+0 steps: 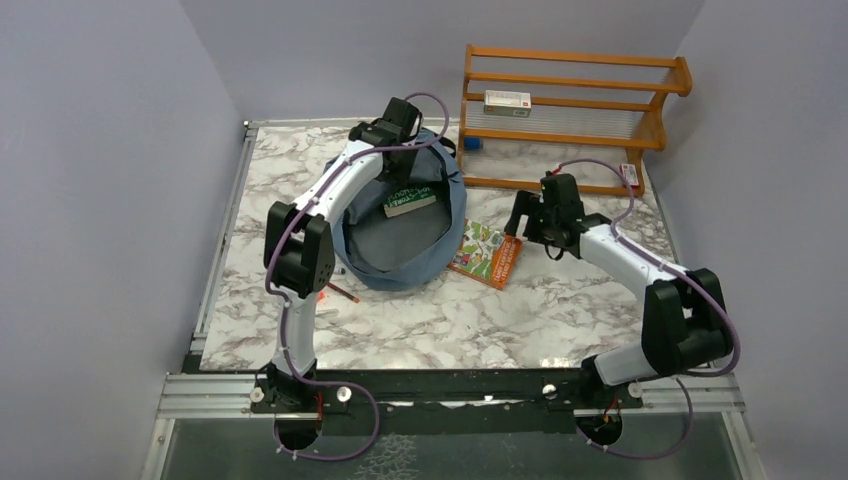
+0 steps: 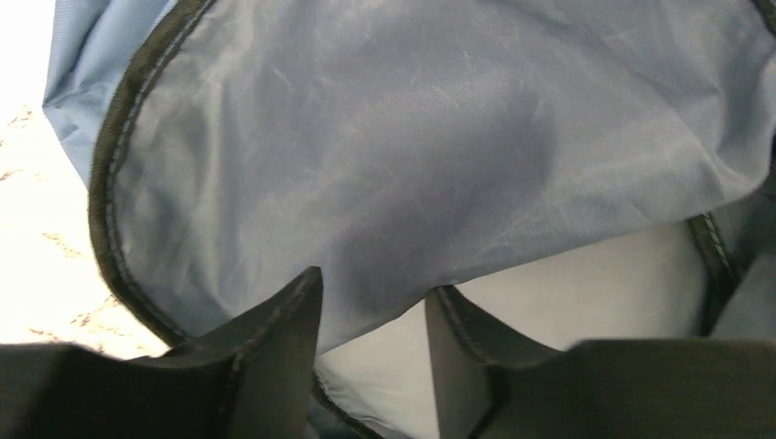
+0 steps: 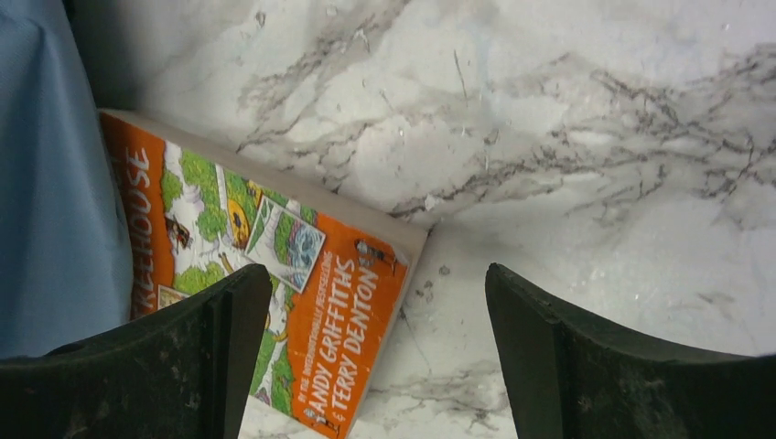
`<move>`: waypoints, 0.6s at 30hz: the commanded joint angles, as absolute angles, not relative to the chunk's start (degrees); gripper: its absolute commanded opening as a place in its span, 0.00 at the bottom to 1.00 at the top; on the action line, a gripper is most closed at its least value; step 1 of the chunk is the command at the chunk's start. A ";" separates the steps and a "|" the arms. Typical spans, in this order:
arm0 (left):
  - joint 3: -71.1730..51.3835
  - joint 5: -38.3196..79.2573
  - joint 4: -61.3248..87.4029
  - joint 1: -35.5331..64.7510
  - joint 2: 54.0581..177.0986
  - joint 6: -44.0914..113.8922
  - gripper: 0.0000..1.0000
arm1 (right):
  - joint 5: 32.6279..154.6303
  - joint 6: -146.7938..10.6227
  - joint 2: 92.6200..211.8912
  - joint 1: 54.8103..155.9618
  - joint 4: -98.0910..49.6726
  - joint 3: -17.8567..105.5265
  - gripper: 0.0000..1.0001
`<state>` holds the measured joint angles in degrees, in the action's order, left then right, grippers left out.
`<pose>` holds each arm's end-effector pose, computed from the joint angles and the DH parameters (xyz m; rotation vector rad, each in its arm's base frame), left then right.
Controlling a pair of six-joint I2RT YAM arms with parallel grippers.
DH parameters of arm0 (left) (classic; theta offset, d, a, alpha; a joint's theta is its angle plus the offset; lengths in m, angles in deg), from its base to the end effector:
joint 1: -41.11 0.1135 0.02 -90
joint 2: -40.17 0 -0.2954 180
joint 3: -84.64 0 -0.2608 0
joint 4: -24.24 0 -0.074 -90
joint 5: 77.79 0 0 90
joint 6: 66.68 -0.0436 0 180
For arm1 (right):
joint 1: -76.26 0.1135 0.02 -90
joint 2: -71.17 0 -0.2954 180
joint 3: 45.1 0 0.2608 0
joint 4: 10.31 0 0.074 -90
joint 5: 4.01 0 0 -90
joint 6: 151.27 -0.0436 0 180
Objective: Pack the student bag
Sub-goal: Place the book in the student bag.
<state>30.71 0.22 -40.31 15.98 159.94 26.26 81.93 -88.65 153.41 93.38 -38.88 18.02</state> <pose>0.4450 -0.1987 0.2993 0.4167 2.5211 0.0841 0.2930 0.0870 0.2339 0.2493 2.4058 0.2750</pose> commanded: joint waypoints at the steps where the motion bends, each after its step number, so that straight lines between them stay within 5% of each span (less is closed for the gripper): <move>1: 28.79 6.86 -34.68 15.97 153.17 29.82 0.51 | 85.49 -84.89 156.45 91.29 -33.53 22.00 0.91; 10: 8.97 13.95 -20.81 15.03 134.59 36.73 0.98 | 92.43 -83.44 167.97 90.85 -31.18 30.36 0.86; 18: -9.07 12.64 -9.10 5.37 122.11 43.13 0.99 | 98.08 -82.98 176.06 90.85 -32.70 36.36 0.82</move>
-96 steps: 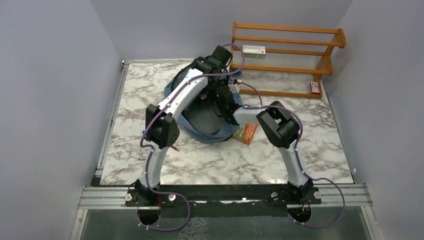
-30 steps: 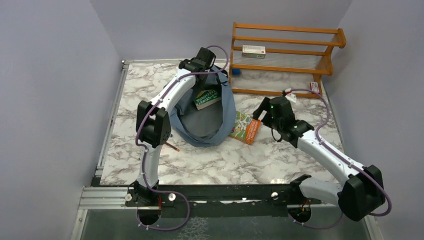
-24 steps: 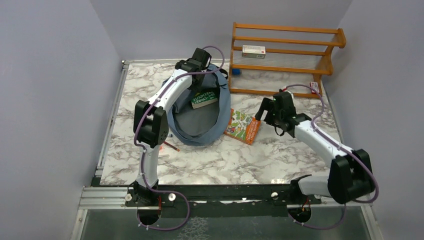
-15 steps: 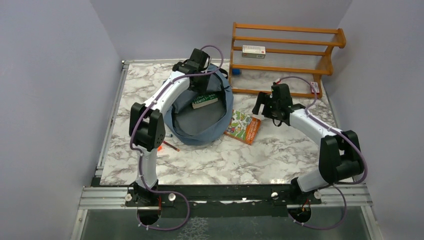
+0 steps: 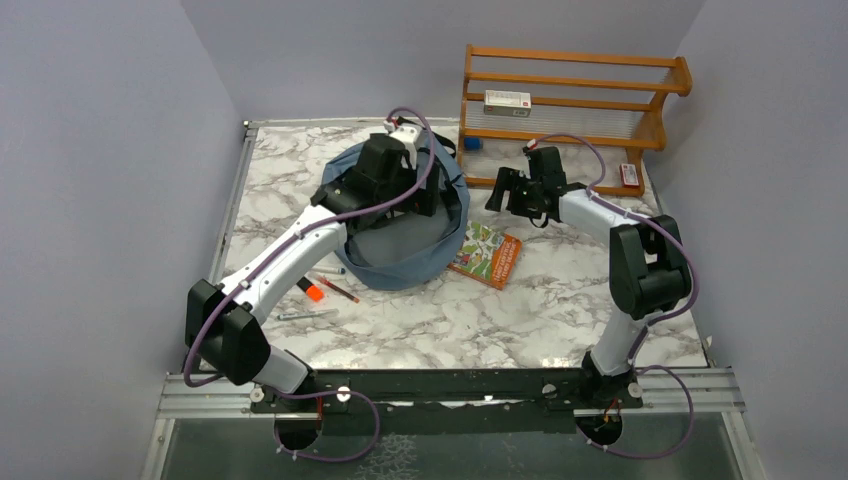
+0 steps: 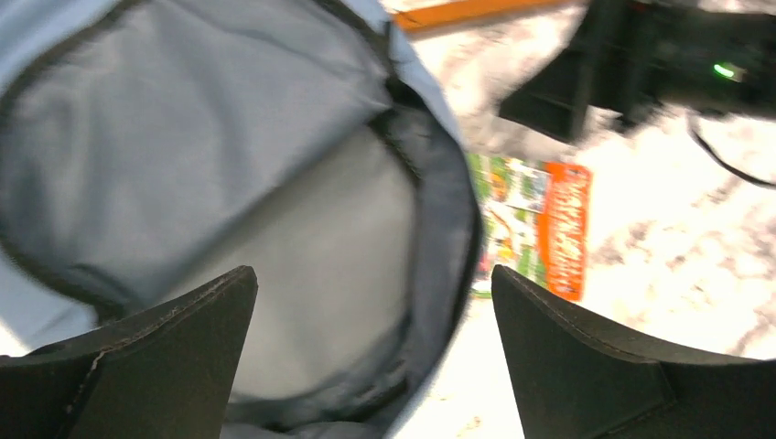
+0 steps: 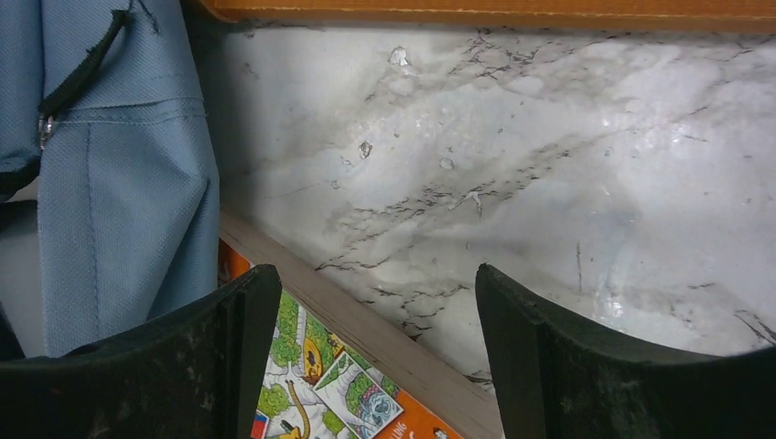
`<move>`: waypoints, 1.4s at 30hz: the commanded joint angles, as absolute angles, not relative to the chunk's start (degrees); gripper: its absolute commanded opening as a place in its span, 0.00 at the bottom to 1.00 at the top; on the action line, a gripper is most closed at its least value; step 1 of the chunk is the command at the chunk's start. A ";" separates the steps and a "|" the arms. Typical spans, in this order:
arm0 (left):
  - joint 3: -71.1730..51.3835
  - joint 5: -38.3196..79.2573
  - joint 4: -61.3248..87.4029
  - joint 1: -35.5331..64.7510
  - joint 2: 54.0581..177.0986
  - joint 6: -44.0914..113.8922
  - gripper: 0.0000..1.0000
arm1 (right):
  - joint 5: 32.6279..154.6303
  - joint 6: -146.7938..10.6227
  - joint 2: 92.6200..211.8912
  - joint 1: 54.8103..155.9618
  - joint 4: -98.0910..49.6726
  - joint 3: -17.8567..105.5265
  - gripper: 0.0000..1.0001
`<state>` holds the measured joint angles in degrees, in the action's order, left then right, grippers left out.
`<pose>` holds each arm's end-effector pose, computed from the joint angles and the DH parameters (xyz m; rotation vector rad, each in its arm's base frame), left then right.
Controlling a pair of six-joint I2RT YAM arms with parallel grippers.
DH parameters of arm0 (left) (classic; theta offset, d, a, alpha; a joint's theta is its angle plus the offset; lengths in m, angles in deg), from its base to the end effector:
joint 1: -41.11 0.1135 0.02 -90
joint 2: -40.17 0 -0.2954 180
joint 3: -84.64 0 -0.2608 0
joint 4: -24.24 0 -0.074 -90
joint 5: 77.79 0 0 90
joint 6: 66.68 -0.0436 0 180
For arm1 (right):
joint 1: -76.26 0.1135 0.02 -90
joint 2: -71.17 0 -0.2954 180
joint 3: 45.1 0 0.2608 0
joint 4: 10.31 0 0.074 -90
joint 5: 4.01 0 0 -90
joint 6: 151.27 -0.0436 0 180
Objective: Pack the student bag
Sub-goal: Pick up the book from the center of the board.
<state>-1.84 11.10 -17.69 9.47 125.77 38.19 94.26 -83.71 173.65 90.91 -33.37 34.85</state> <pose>0.3011 -0.1845 0.3782 0.3094 2.1765 -0.4418 0.3919 0.1089 0.2183 0.0927 2.4073 0.4777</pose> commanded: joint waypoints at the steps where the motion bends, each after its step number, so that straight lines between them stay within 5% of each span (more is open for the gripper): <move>1: -10.99 12.65 -7.74 4.65 121.31 43.87 0.99 | 98.11 -83.06 177.05 90.85 -33.25 36.54 0.82; 14: -15.57 9.78 -4.28 -0.29 121.64 45.97 0.99 | 99.86 -83.41 175.51 90.85 -33.87 26.29 0.73; 20: -15.45 8.47 -3.14 -0.39 122.36 46.35 0.99 | 105.75 -84.02 171.83 90.89 -33.57 19.75 0.57; 29: -14.53 9.22 -2.36 -0.43 124.58 46.48 0.98 | 109.72 -87.96 159.86 91.30 -35.91 10.67 0.50; 34: -14.23 8.73 -1.99 -0.40 124.90 46.44 0.98 | 110.49 -90.15 153.26 92.82 -38.08 9.43 0.49; 42: -14.11 7.51 -2.55 -0.46 123.51 46.87 0.98 | 86.60 -91.14 144.58 92.78 -37.16 13.72 0.62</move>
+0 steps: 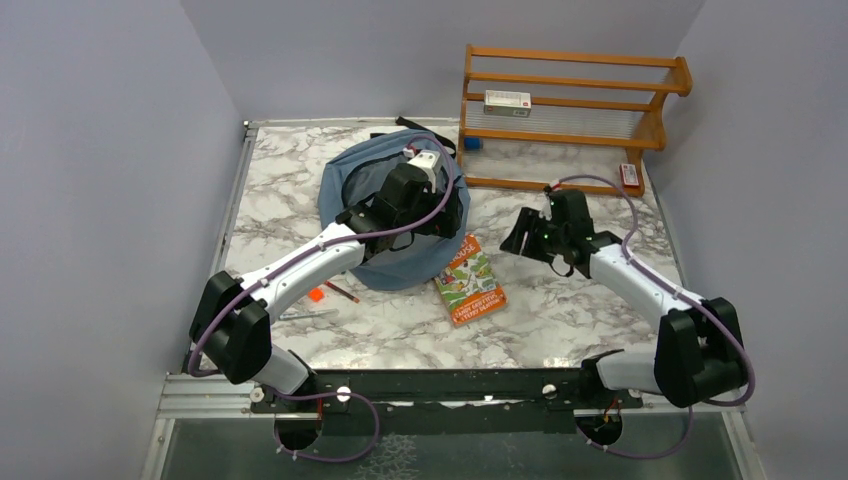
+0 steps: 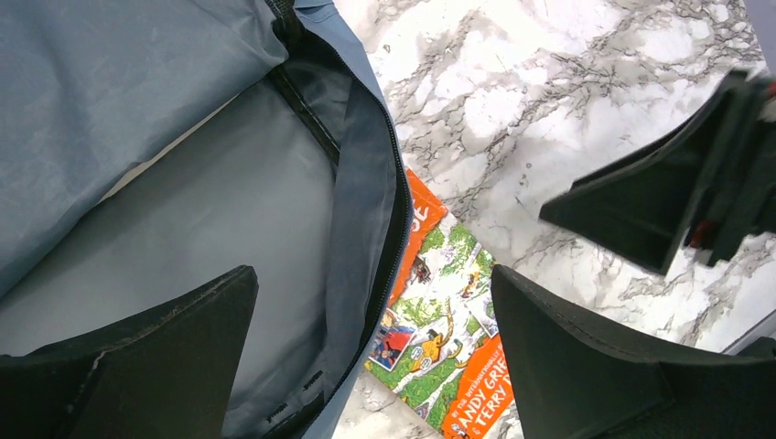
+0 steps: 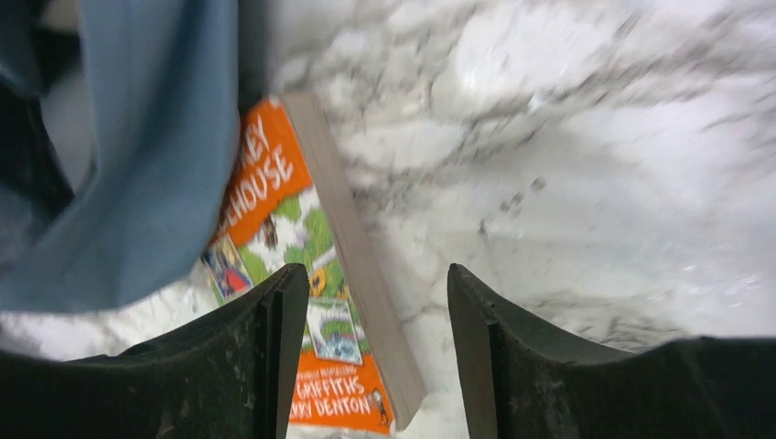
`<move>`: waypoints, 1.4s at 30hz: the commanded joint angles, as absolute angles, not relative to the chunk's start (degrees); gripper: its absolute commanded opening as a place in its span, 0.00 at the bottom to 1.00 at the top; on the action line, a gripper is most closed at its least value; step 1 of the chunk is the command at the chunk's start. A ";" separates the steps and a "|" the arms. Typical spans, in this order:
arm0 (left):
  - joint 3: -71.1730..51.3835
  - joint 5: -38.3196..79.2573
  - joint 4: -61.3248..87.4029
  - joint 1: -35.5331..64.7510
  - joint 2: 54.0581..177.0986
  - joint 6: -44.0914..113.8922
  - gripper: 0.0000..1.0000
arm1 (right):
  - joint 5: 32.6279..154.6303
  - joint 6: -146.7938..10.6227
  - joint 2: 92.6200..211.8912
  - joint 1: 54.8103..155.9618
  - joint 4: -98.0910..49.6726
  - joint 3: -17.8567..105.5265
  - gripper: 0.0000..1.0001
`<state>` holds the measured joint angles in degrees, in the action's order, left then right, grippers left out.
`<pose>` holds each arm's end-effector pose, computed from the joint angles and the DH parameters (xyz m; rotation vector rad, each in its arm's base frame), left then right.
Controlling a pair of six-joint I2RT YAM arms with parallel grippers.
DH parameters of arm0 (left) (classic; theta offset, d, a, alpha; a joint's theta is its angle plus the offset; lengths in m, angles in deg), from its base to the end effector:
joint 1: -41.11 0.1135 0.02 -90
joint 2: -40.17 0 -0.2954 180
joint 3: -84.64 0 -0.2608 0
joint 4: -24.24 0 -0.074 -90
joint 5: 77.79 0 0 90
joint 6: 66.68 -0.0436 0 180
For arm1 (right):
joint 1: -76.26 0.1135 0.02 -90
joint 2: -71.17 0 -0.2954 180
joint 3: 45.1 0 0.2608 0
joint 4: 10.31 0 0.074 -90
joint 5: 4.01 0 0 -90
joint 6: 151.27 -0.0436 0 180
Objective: Pack the student bag
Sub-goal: Pick up the book from the center of the board.
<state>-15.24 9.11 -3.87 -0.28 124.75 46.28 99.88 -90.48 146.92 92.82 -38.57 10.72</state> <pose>0.2650 -0.2304 0.3240 0.3199 2.1751 -0.5909 0.2558 0.0870 0.2242 0.1587 2.4810 0.6476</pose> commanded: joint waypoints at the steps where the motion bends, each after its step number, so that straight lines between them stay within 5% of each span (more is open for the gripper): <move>1: -14.12 7.65 -2.52 -0.44 123.23 46.94 0.98 | 84.90 -90.60 144.76 92.74 -35.58 14.18 0.63; 19: -21.57 10.66 -1.07 -6.88 120.06 53.82 0.94 | 111.80 -74.26 168.86 92.37 -37.90 31.37 0.67; 35: -30.16 12.13 -0.97 -12.14 122.86 65.15 0.89 | 115.18 -79.55 162.89 94.89 -37.65 15.90 0.64; 42: -31.28 12.12 -1.85 -12.42 125.39 67.34 0.89 | 112.61 -81.67 161.50 95.28 -34.83 11.90 0.48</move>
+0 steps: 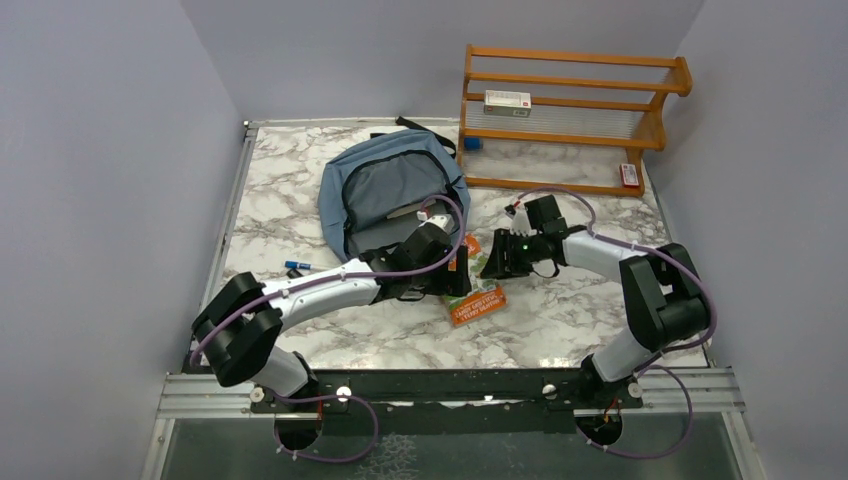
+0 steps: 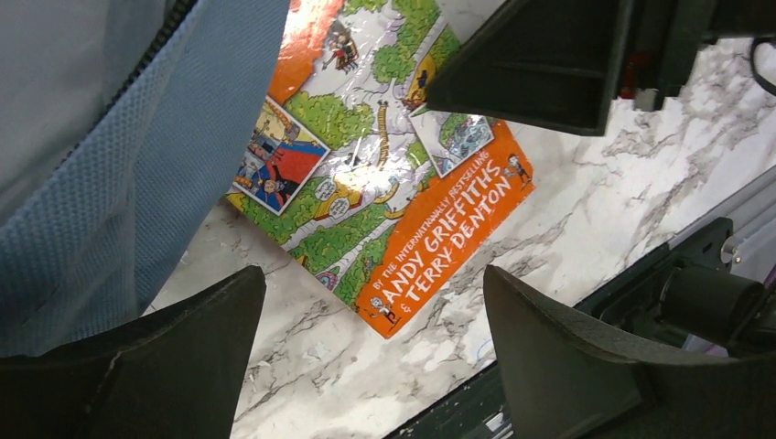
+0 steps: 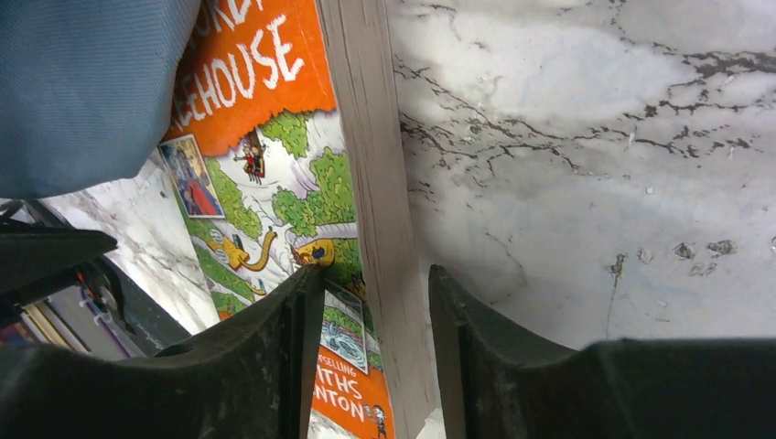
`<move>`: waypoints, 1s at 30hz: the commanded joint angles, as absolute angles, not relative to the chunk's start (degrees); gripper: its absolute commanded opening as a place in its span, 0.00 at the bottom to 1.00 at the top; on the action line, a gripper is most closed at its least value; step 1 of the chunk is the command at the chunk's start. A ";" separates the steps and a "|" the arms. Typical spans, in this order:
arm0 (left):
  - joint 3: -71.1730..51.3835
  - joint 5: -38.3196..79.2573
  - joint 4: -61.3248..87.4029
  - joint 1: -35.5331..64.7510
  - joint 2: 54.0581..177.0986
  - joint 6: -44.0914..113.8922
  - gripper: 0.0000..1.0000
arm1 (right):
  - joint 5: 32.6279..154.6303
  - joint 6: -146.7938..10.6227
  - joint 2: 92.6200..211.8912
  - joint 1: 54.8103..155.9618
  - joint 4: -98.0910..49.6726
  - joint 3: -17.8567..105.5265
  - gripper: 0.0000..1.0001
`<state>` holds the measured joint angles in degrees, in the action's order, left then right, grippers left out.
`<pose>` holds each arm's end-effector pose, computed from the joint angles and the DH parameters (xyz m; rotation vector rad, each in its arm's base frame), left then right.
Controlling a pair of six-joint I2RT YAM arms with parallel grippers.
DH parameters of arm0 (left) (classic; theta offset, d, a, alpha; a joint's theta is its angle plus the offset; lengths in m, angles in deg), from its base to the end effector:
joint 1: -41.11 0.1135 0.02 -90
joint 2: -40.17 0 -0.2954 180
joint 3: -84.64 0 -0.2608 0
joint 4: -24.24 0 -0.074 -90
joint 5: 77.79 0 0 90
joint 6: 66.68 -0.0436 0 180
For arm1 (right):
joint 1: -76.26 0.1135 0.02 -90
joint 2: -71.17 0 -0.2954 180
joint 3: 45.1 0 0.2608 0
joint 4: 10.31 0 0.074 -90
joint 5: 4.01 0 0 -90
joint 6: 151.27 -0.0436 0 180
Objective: Pack the student bag
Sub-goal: Pick up the book from the center of the board.
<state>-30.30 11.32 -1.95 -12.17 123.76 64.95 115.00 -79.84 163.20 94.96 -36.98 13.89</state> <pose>0.1906 -0.2544 0.2414 0.2450 2.4807 -0.7529 0.2827 0.1180 0.1697 -0.1897 2.6661 0.8842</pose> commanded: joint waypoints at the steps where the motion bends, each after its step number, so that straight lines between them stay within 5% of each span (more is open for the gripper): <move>1: -31.45 11.92 -2.28 -12.42 125.95 67.66 0.89 | 112.48 -82.16 161.30 95.31 -34.45 11.24 0.44; 19: -25.55 18.38 6.64 -12.50 139.33 61.36 0.90 | 112.85 -90.01 151.80 99.10 -33.67 0.80 0.41; 30: -21.70 17.88 5.22 -12.52 142.44 57.33 0.89 | 90.73 -100.40 133.27 99.12 -38.82 -4.48 0.66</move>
